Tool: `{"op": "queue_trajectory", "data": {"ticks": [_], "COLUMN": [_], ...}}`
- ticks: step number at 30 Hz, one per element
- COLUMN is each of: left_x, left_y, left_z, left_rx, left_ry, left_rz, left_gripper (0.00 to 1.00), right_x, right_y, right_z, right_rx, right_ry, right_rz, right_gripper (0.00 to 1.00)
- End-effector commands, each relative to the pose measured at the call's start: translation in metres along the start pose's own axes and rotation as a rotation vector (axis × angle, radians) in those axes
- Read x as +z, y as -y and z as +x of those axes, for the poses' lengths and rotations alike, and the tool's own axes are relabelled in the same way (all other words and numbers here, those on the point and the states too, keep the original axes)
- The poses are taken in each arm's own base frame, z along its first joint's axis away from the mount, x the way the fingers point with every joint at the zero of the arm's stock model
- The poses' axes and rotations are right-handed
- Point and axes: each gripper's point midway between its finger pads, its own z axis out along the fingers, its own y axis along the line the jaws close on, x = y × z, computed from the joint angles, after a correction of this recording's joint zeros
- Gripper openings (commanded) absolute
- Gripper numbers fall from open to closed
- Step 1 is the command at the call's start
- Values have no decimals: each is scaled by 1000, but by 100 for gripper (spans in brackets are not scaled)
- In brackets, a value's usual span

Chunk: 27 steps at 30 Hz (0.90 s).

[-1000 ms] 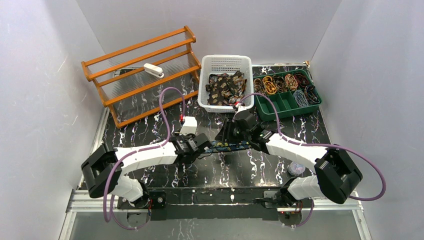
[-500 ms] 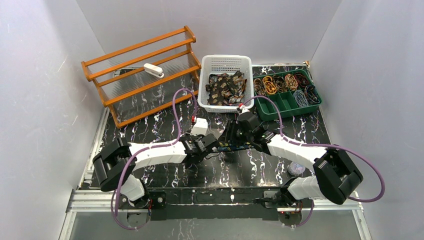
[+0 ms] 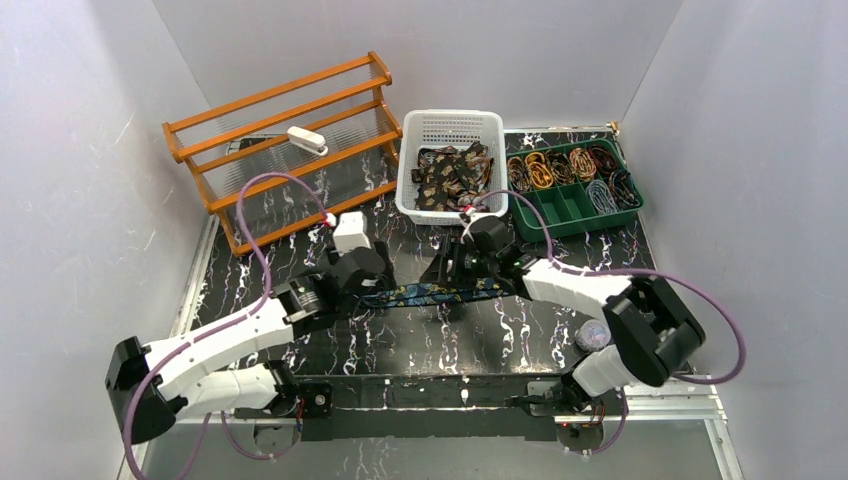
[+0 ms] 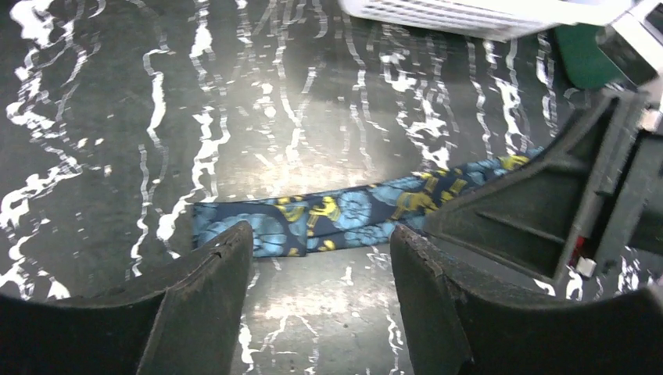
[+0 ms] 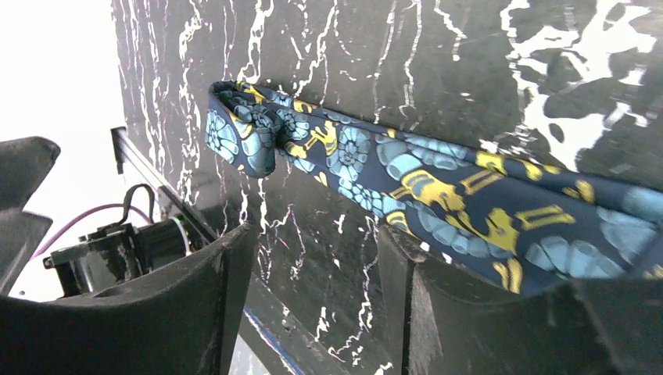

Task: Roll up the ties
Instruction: Roll the tie at the center of the board.

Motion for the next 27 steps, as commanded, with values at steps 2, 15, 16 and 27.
{"op": "queue_trajectory", "data": {"ticks": [2,15,16,27], "left_x": [11,33,34,32], "left_y": [-70,-109,-109,-126], "left_z": [29,62,62,77], "left_rx": [-78,-330,-346,-369], "left_ry": [-115,-214,-214,-235], "left_rz": [-150,-123,-120,-164], "left_gripper": [64,70,70,69], "right_x": [22,76,79,94], "right_y": [-49,-67,-67,-73], "right_z": [-2,22,24,34], "right_rx": [-15,24,25,32], "right_ry": [-60,-160,-162,-205], "right_rz": [-165,-177,-178,-212], "right_gripper": [70,74,73,60]}}
